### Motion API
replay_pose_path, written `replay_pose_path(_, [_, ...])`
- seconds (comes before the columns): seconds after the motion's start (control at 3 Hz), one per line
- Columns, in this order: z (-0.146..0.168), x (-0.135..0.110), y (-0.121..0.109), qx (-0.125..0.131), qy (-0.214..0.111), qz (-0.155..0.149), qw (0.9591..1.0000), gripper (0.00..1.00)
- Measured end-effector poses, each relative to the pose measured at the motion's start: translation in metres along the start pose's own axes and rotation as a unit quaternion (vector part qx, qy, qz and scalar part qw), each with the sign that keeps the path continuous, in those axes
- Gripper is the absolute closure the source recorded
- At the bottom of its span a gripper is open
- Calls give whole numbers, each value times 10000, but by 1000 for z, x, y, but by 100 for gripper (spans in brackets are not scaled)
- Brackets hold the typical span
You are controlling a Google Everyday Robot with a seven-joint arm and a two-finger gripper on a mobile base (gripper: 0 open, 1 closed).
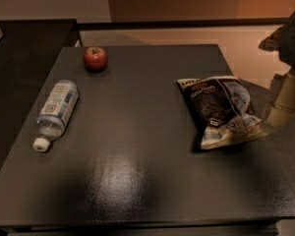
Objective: Move brown chip bag near blue plastic bottle
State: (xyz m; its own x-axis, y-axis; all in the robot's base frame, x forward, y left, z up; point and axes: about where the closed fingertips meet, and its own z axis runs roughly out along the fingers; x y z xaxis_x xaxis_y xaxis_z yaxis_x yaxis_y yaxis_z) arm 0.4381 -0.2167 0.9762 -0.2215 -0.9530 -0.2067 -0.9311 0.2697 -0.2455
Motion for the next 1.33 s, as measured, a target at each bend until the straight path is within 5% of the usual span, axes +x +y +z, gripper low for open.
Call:
replay_pose_path(0.67, [7,-5,-6,-19,-34,182,9998,0])
replay_pose_path(1.0, [25,-8,-19,-103,-40,687,9976,0])
replay_pose_path(1.33, [51,-11,-34,-269,84,1460,9889,0])
